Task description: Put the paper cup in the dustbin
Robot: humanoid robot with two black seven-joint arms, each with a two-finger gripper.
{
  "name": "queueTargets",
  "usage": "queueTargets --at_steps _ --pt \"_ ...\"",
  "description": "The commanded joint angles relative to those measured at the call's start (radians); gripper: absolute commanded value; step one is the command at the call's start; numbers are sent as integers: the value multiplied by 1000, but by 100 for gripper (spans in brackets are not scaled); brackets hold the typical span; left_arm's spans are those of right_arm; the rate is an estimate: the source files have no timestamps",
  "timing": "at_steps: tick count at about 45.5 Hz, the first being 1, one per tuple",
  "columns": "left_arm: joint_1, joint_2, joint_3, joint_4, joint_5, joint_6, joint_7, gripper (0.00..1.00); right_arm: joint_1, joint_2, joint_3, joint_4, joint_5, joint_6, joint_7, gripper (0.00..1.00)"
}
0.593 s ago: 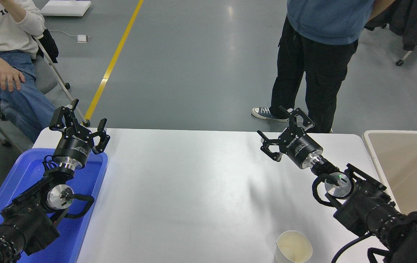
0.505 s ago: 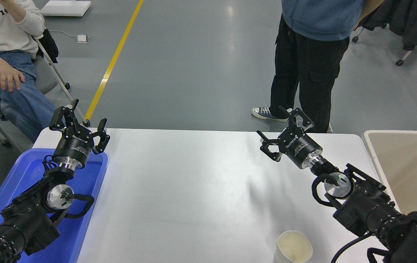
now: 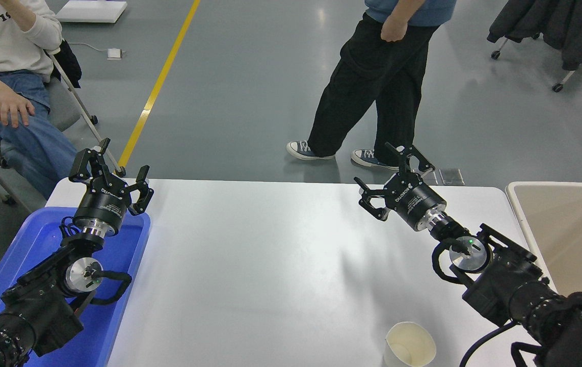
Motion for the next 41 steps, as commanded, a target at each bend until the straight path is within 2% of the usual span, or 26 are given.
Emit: queueTargets --at_steps 1,8,23,34,41 --pt "0 0 0 0 0 0 0 100 -17 -154 -3 295 -11 -8 0 100" --pt "0 0 -1 0 0 0 0 100 -19 -329 -6 570 -110 -72 -2 100" --pt "0 0 -1 0 0 0 0 100 12 -650 -121 903 -345 -77 -3 100" --pt "0 0 -1 0 0 0 0 100 93 -790 -217 995 -647 -71 -2 100" --pt "0 0 -1 0 0 0 0 100 176 -833 -337 1029 -802 -72 0 100"
